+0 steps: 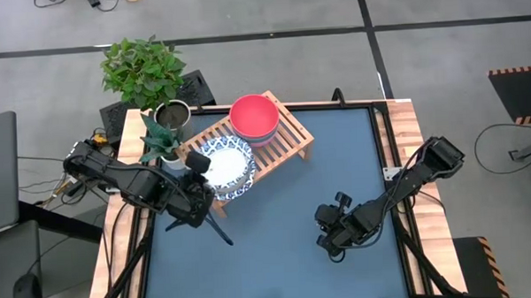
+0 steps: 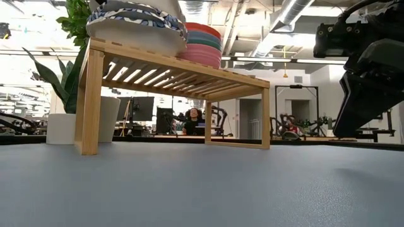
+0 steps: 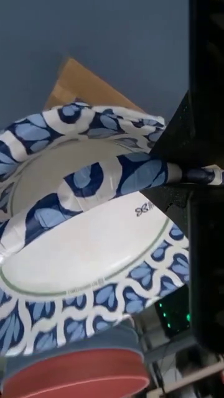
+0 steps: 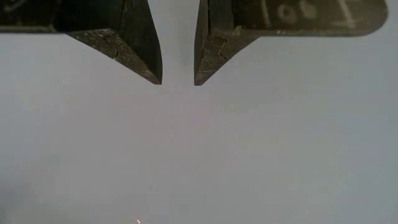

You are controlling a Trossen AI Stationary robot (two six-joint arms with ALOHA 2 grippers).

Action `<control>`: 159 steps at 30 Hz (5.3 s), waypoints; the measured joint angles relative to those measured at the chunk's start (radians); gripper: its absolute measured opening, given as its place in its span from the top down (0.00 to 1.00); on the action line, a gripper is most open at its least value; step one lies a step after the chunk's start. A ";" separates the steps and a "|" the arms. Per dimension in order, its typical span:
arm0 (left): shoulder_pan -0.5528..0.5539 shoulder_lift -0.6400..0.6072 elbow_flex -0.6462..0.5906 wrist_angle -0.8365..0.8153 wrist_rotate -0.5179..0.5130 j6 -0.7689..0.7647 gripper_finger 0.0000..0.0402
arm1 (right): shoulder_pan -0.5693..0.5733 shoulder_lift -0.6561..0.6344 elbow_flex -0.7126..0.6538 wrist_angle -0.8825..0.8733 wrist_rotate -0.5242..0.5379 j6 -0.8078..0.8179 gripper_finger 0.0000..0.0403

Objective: Place and stack bowls onto a shelf
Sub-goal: Stack the white patterned bowl on top of the other white patterned bowls on the shelf, then return to Home Position

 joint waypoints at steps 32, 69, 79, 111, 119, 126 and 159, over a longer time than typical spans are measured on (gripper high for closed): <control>-0.005 0.000 0.022 -0.013 0.031 -0.296 0.65 | 0.000 0.001 0.000 0.000 0.000 -0.023 0.71; -0.015 -0.009 0.127 0.435 0.156 -0.567 0.65 | 0.100 -0.447 0.196 -0.024 0.076 -0.725 0.71; 0.014 -0.134 0.105 0.565 0.135 -0.378 0.65 | 0.127 -0.758 0.137 0.011 0.157 -0.849 0.71; 0.018 -1.173 -1.032 1.351 0.301 -0.407 0.65 | 0.103 -1.626 -0.378 0.276 0.154 -0.931 0.71; 0.018 -1.372 -1.187 1.344 0.280 -0.457 0.65 | 0.091 -1.634 -0.375 0.230 0.182 -0.933 0.71; 0.018 -1.419 -1.263 1.353 0.314 -0.489 0.65 | 0.092 -1.635 -0.383 0.193 0.183 -0.883 0.71; 0.018 -1.423 -1.528 1.521 0.479 -0.641 0.65 | 0.015 -1.634 -0.866 0.635 0.121 -0.770 0.71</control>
